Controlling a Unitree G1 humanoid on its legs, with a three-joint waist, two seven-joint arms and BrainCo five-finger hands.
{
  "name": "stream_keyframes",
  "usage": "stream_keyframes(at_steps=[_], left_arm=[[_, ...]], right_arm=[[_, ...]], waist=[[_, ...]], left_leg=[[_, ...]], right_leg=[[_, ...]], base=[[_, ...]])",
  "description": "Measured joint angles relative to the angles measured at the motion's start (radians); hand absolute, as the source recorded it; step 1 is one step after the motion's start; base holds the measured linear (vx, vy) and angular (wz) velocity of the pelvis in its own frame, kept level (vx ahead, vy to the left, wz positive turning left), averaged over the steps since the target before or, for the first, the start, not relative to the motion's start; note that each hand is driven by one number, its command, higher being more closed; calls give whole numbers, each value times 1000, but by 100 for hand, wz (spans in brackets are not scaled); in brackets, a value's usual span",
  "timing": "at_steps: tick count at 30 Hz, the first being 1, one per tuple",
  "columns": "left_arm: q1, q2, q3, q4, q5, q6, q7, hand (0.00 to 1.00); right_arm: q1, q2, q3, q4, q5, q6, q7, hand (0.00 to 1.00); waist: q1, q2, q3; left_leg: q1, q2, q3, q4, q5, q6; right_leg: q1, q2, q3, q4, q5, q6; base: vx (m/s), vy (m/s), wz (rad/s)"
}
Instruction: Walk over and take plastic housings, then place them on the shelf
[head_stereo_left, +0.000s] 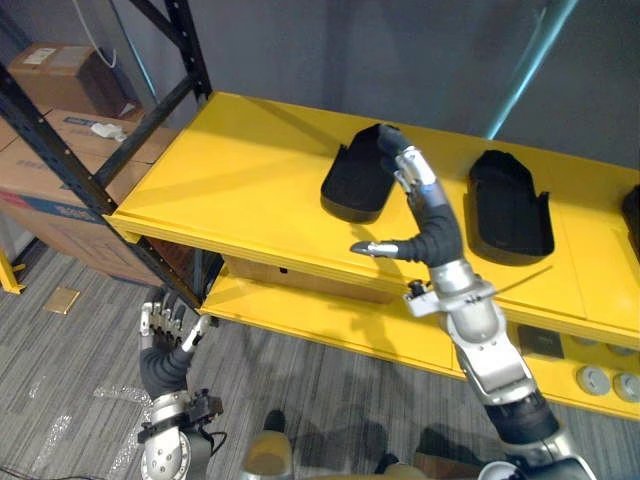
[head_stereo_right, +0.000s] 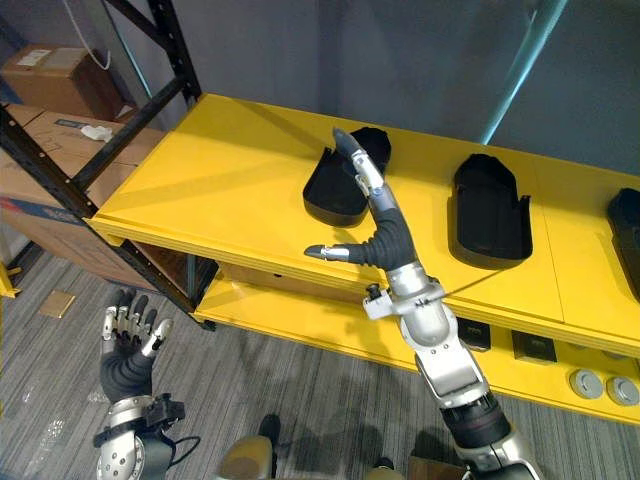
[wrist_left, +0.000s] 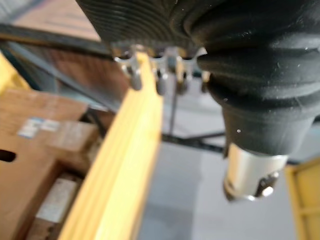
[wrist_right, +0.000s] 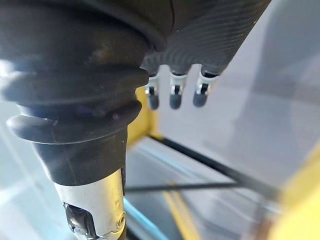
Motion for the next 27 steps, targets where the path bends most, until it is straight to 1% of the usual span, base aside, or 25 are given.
stream_keyframes(at_steps=[1, 2, 3, 4, 6, 7, 8, 10, 12, 13, 15, 16, 18, 19, 20, 22, 26, 27], left_arm=[[-1, 0, -10, 10, 9, -1, -13, 0], [-4, 3, -28, 14, 10, -7, -18, 0], [-4, 2, -35, 16, 9, -8, -25, 0], [-4, 3, -44, 27, 9, -8, -45, 0], [-6, 4, -50, 37, 9, -8, -52, 0], [-14, 6, -62, 45, 8, -8, -65, 0], [-17, 7, -66, 47, 8, -8, -69, 0], [-41, 16, -84, 61, 9, -8, -85, 0], [-46, 28, -92, 63, 8, -5, -92, 0], [-47, 42, -104, 63, 8, 1, -96, 0], [-56, 49, -112, 67, 7, 4, -107, 0], [-64, 52, -115, 71, 7, 6, -110, 0], [-85, 62, -122, 84, 2, 17, -113, 0], [-97, 67, -128, 90, -3, 29, -114, 0], [-113, 79, -142, 102, -4, 32, -115, 0], [-116, 83, -148, 102, -4, 35, -118, 0], [-123, 82, -157, 102, -14, 52, -123, 0], [-123, 82, -157, 102, -14, 52, -123, 0]], right_arm=[[-35, -9, 26, 59, -40, 28, 0, 0], [-65, -17, 43, 103, -59, 42, 1, 0], [-83, -18, 51, 125, -83, 53, 0, 0], [-139, -20, 78, 193, -110, 68, 2, 0], [-199, -21, 97, 263, -121, 93, 4, 0], [-243, -24, 98, 335, -136, 109, 3, 0], [-251, -26, 99, 349, -140, 113, 3, 0], [-315, -34, 115, 445, -163, 152, -1, 0], [-360, -32, 136, 510, -191, 174, -17, 0], [-388, -32, 144, 554, -214, 184, -43, 0], [-419, -33, 141, 602, -235, 188, -78, 0], [-436, -33, 140, 617, -242, 197, -95, 0], [-475, -33, 140, 647, -264, 212, -107, 0], [-488, -33, 141, 658, -272, 225, -107, 0], [-511, -33, 141, 680, -272, 250, -107, 0], [-530, -33, 141, 693, -271, 282, -105, 0], [-557, -35, 138, 709, -271, 324, -106, 0], [-558, -36, 137, 709, -271, 325, -105, 0]], waist=[[10, -1, -1], [22, -2, -3], [24, -2, -3], [27, -4, -4], [33, -4, -4], [52, -4, -4], [55, -4, -4], [76, -7, -3], [84, -9, -2], [87, -10, -2], [89, -10, -1], [91, -11, -1], [91, -10, 8], [93, -9, 11], [94, -9, 25], [96, -11, 42], [97, -3, 59], [97, -3, 59]], left_leg=[[8, 0, -3, -10, 5, 0], [10, 0, -4, -22, 9, -1], [8, 0, -7, -24, 12, -1], [6, -1, -11, -31, 17, -1], [5, -1, -14, -38, 23, -2], [4, -2, -16, -42, 25, -1], [5, -2, -16, -44, 26, -1], [3, -4, -25, -60, 37, -1], [2, -5, -27, -61, 38, -1], [1, -6, -27, -62, 39, 0], [-1, -10, -26, -63, 40, 2], [-10, -8, -26, -61, 40, 2], [-26, -4, -26, -58, 44, 1], [-33, -1, -25, -58, 47, 0], [-32, 3, -24, -57, 48, -1], [-32, 10, -21, -54, 49, -3], [-44, 21, -10, -53, 51, -6], [-47, 23, -7, -53, 51, -7]], right_leg=[[7, 0, -4, -3, 0, 0], [7, 1, -6, -6, 1, -1], [6, 2, -7, -8, 2, -2], [6, 3, -10, -13, 6, -2], [6, 5, -13, -19, 11, -1], [6, 6, -15, -23, 15, -5], [6, 5, -15, -24, 15, -5], [5, 5, -31, -24, 16, -5], [6, 4, -33, -24, 16, -5], [5, 2, -33, -24, 17, -5], [2, -1, -33, -24, 18, -4], [-6, -1, -31, -24, 19, -4], [-22, 4, -29, -24, 20, -4], [-30, 6, -28, -24, 23, -8], [-29, 10, -25, -24, 23, -9], [-30, 16, -20, -24, 23, -9], [-52, 26, -5, -23, 25, -13], [-59, 27, -2, -22, 26, -13]], base=[[-1, -15, 5], [3, -10, 7], [4, -6, 9], [6, -4, 9], [4, -1, 6], [2, 1, 4], [1, -3, 7], [-5, -9, 12], [-4, -3, 6], [0, 0, 0], [0, 0, 0], [0, 0, 0], [-17, -6, -1], [-31, -18, -4], [-23, -18, -5], [-10, -19, -7], [-19, -19, -10], [-3, -11, -12]])
